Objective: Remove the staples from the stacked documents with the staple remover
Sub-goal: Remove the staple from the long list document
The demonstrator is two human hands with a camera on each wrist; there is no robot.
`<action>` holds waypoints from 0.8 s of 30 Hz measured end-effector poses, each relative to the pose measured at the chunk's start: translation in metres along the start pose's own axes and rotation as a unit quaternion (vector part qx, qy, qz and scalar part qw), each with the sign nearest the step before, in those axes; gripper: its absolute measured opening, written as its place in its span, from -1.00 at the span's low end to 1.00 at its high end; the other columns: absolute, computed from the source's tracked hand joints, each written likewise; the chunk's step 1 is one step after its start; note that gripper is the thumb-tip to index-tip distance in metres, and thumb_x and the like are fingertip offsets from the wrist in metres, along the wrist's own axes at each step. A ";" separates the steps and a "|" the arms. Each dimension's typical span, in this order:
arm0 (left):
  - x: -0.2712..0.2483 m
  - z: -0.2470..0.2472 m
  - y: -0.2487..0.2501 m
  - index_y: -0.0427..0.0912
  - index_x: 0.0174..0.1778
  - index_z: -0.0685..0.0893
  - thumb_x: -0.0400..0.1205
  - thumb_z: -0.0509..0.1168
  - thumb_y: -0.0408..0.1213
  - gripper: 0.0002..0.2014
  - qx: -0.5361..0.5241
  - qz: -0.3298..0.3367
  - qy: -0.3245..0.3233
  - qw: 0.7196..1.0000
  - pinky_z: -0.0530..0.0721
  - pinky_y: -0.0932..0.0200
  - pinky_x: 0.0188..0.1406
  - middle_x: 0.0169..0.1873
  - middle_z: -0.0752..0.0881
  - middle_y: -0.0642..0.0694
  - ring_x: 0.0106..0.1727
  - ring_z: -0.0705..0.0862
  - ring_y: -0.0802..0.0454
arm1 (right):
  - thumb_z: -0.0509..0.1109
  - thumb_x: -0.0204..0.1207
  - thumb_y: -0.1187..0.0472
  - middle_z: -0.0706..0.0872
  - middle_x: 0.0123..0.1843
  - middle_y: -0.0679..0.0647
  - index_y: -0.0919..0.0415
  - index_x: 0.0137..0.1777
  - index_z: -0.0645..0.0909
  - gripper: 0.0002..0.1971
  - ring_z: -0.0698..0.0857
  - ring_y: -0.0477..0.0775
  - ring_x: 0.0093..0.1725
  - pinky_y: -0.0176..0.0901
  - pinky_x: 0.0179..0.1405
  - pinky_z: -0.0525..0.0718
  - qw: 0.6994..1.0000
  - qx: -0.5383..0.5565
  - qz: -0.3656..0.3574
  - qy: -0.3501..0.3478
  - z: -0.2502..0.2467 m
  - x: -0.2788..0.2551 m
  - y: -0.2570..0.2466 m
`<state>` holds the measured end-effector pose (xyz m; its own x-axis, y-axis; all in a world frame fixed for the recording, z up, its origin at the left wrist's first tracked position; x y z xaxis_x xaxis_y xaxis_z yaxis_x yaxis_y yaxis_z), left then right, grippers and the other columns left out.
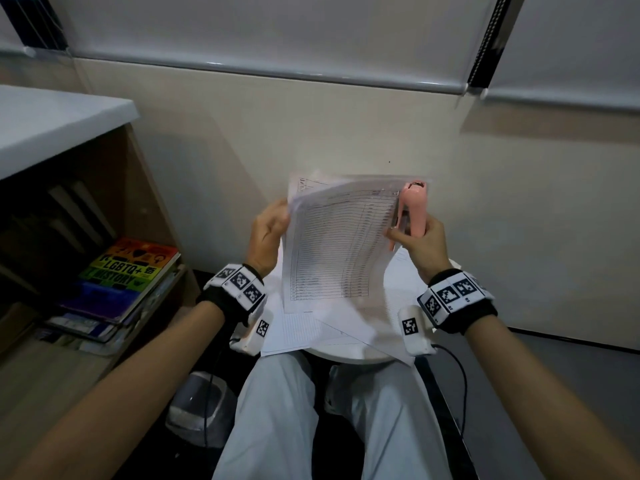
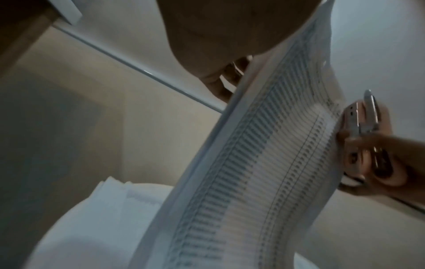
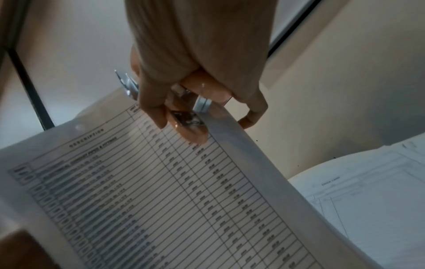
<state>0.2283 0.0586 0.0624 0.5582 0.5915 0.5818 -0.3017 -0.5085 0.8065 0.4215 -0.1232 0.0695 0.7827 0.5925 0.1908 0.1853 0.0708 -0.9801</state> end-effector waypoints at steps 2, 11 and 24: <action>-0.018 -0.001 -0.007 -0.09 0.09 0.73 0.45 0.29 0.31 -0.44 0.023 -0.019 -0.054 0.998 0.67 0.33 -0.02 0.04 0.70 0.00 0.04 0.67 0.26 | 0.55 0.32 0.49 0.63 -0.30 0.10 0.31 -0.17 0.60 -0.80 0.63 0.13 -0.22 0.05 -0.06 0.68 0.999 0.030 0.011 0.018 0.000 0.001 0.001; -0.074 0.005 -0.065 -0.35 0.24 0.65 0.54 0.44 -0.26 -0.62 0.116 -0.216 -0.114 0.963 0.72 -0.04 0.20 0.11 0.74 -0.11 0.08 0.74 0.12 | 0.48 0.39 0.50 0.75 -0.30 -0.07 0.17 -0.16 0.64 -0.79 0.76 -0.06 -0.28 -0.16 -0.32 0.73 0.991 0.134 -0.001 0.026 -0.005 0.011 -0.025; 0.014 0.015 0.020 -0.13 0.18 0.36 0.68 0.25 -0.13 -0.73 0.026 -0.037 0.065 0.997 0.73 -0.15 0.11 0.11 0.58 -0.14 0.15 0.67 -0.14 | 0.61 0.26 0.43 0.75 -0.09 0.19 0.45 0.13 0.57 -0.55 0.76 0.11 -0.06 -0.10 -0.02 0.75 0.997 0.056 -0.047 -0.027 0.005 0.006 -0.023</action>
<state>0.2419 0.0474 0.0855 0.4707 0.7031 0.5330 -0.2209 -0.4910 0.8427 0.4190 -0.1172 0.0925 0.7314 0.6211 0.2815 0.1866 0.2148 -0.9587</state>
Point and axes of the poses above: each hand's wrist, its own x-axis towards the middle knuckle, its own z-axis out of the palm, y = z × x, the point moved 3 cm from there along x, towards the middle knuckle
